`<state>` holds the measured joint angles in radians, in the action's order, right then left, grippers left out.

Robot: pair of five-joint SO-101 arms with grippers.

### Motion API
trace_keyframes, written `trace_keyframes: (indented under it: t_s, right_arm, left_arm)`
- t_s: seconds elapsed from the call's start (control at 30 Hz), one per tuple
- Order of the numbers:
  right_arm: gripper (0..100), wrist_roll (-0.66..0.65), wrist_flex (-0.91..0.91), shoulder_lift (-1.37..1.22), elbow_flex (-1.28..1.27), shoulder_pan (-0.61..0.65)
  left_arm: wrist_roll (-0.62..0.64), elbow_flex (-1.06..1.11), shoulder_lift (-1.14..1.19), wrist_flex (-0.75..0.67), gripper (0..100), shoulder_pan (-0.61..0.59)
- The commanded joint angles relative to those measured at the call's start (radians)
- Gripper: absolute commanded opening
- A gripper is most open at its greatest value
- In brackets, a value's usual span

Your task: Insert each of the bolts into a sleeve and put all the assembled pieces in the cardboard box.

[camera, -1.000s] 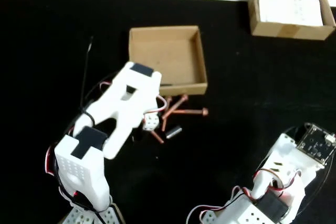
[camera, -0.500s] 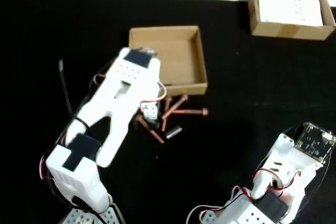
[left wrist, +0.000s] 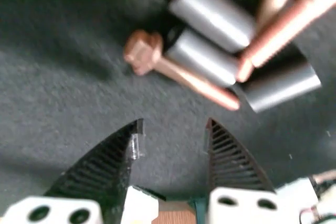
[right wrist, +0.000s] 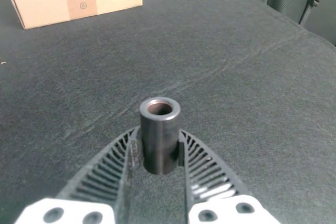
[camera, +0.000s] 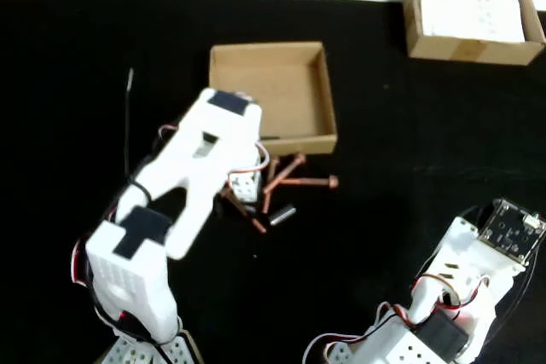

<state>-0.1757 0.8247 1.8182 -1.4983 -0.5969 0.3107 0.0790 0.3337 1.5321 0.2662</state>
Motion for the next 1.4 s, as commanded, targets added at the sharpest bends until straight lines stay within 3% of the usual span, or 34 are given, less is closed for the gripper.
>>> trace_keyframes:
  t_s: [0.0,0.5,0.67,0.9,0.97,1.1,1.37]
  right_arm:
    - [0.6,-0.008,-0.019,0.016,0.058,0.010]
    - [0.6,-0.005,-0.019,0.016,0.058,0.077]
    - [0.6,-0.005,-0.019,0.016,0.058,0.102]
    - [0.6,0.000,0.056,0.016,0.059,0.114]
    - [0.6,0.003,0.160,0.016,0.085,0.150]
    - [0.6,0.155,0.381,0.016,0.203,0.262]
    - [0.6,0.169,0.610,0.016,0.478,0.550]
  left_arm:
    - [-0.006,-0.012,0.019,-0.061,19,-0.027]
    - [0.041,-0.012,0.148,-0.196,18,-0.039]
    - [0.055,-0.010,0.153,-0.198,0,-0.039]
    - [0.057,-0.012,0.125,-0.190,1,-0.039]
    - [0.057,-0.008,0.087,-0.187,1,-0.039]
    - [0.052,-0.012,-0.059,-0.133,1,-0.036]
    - [-0.006,0.001,-0.545,-0.044,1,-0.030]
